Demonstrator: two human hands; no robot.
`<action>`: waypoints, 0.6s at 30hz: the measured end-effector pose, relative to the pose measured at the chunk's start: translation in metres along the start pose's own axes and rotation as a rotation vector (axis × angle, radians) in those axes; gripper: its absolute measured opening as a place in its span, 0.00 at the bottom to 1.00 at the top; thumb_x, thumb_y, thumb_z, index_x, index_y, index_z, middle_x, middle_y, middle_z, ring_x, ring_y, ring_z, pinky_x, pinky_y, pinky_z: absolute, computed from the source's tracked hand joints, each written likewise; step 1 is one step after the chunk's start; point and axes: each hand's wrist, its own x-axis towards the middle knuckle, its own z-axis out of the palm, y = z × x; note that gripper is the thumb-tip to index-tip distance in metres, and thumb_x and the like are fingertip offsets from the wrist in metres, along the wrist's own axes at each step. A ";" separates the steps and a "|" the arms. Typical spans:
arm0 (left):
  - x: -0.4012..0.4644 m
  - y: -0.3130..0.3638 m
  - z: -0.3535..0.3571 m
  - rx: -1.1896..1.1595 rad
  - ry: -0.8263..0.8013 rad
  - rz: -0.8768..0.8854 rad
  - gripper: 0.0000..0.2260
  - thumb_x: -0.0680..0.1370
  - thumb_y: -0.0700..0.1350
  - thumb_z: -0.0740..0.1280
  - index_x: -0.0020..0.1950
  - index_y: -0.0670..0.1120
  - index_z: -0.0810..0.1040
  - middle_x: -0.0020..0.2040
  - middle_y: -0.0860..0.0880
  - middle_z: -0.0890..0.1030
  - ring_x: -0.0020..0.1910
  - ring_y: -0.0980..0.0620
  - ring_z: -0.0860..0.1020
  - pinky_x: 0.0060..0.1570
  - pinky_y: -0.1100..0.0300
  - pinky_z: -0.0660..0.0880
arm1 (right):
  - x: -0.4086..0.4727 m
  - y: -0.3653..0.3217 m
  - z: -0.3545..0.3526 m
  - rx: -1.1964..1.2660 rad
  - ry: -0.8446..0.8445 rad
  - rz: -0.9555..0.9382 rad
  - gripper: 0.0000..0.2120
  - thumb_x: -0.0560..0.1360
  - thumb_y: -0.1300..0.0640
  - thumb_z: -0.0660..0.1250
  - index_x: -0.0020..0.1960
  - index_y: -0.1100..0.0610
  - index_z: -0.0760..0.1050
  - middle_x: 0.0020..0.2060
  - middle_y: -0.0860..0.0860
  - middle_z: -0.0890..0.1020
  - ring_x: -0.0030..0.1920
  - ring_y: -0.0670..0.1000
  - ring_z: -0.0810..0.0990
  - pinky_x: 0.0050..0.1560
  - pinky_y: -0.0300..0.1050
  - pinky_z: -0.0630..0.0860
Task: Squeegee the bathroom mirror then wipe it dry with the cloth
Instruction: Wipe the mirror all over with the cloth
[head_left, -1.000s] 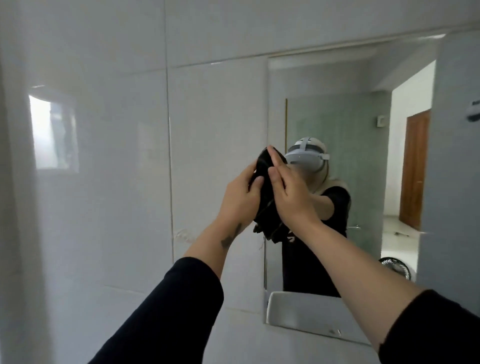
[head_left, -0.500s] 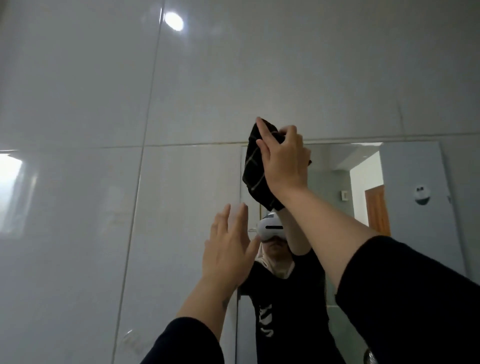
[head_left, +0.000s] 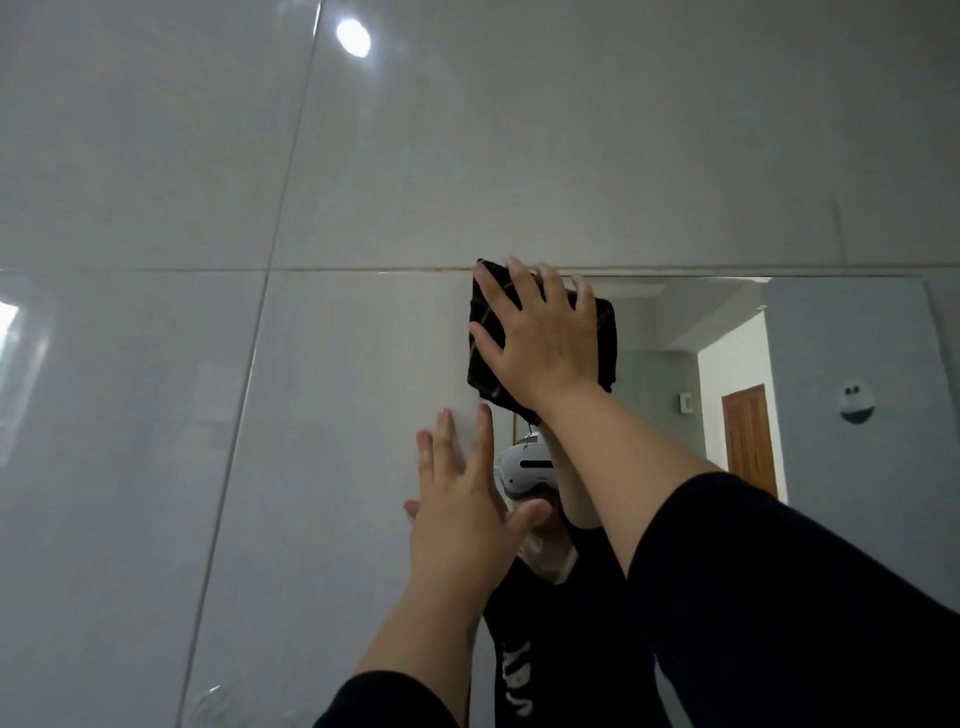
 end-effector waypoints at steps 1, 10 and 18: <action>0.000 0.000 0.000 -0.003 -0.003 0.000 0.46 0.71 0.65 0.67 0.73 0.66 0.33 0.76 0.56 0.31 0.75 0.52 0.31 0.69 0.34 0.54 | 0.002 0.001 -0.001 -0.001 -0.014 0.005 0.26 0.78 0.41 0.53 0.75 0.45 0.58 0.71 0.52 0.68 0.70 0.59 0.65 0.68 0.63 0.58; -0.001 0.001 -0.002 0.003 -0.002 -0.017 0.46 0.71 0.65 0.67 0.72 0.67 0.33 0.76 0.57 0.32 0.75 0.53 0.32 0.69 0.35 0.56 | 0.014 0.034 -0.004 -0.014 -0.010 0.167 0.22 0.80 0.42 0.50 0.72 0.44 0.62 0.67 0.51 0.72 0.69 0.58 0.65 0.70 0.62 0.55; -0.002 0.000 -0.005 0.015 -0.011 -0.016 0.47 0.69 0.66 0.67 0.72 0.67 0.33 0.77 0.56 0.33 0.75 0.52 0.32 0.71 0.38 0.55 | -0.012 0.086 -0.014 -0.035 -0.005 0.210 0.22 0.80 0.42 0.50 0.72 0.44 0.62 0.67 0.53 0.72 0.72 0.58 0.64 0.71 0.62 0.54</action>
